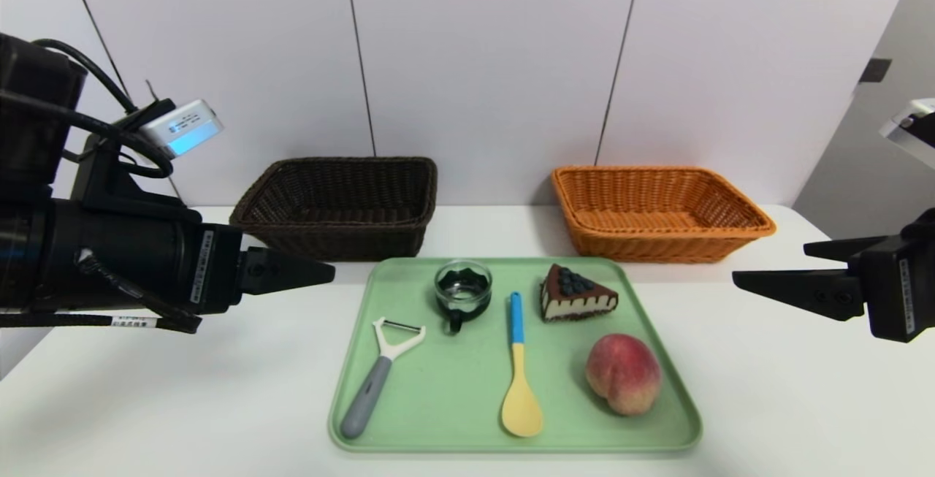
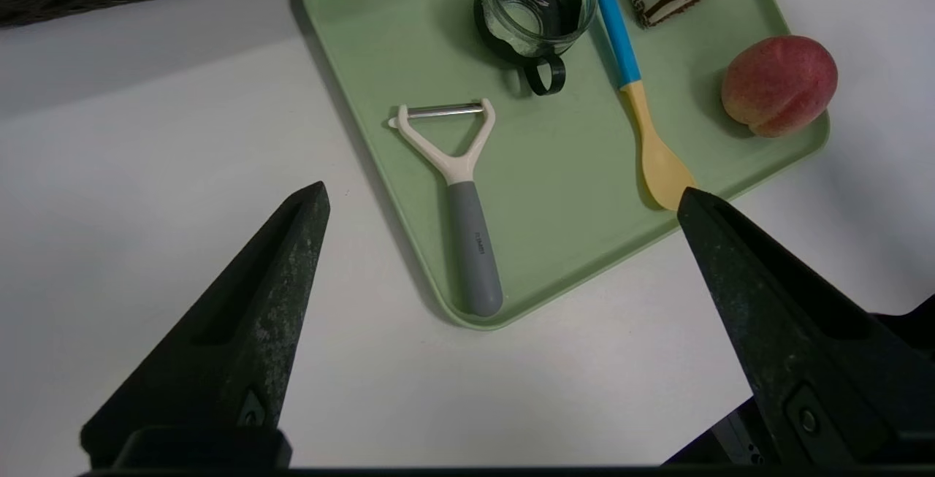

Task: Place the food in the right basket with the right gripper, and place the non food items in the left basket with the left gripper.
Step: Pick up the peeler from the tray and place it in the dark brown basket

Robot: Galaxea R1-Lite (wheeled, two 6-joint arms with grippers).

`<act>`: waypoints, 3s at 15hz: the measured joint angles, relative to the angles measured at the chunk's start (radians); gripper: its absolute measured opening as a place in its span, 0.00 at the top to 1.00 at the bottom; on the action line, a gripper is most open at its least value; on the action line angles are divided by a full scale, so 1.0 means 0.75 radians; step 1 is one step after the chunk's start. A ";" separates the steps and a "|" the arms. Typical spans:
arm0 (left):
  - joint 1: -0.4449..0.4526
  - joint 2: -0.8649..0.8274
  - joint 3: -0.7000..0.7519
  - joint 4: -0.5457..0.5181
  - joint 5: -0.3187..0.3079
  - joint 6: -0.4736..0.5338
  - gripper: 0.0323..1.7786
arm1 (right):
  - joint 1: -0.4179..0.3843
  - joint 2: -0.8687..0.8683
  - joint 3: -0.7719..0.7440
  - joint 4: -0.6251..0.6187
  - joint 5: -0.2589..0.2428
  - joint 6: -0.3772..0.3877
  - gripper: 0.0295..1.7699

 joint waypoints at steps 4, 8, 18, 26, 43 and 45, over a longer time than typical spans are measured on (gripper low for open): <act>-0.061 0.055 -0.044 0.003 -0.003 -0.007 0.05 | 0.043 0.044 -0.022 0.006 0.010 0.002 0.04; -0.126 0.110 -0.094 -0.001 -0.003 -0.013 0.05 | 0.059 0.068 -0.033 0.002 0.031 0.006 0.04; -0.210 0.278 -0.172 0.098 0.047 -0.167 0.05 | 0.058 0.092 -0.030 -0.012 0.028 0.086 0.04; -0.308 0.420 -0.179 0.298 0.058 -0.274 0.05 | 0.060 0.099 -0.017 -0.012 0.026 0.089 0.04; -0.390 0.648 -0.184 0.254 0.253 -0.309 0.05 | 0.062 0.073 0.020 -0.015 0.026 0.087 0.04; -0.390 0.663 -0.184 0.245 0.255 -0.308 0.05 | 0.062 0.071 0.022 -0.014 0.026 0.087 0.04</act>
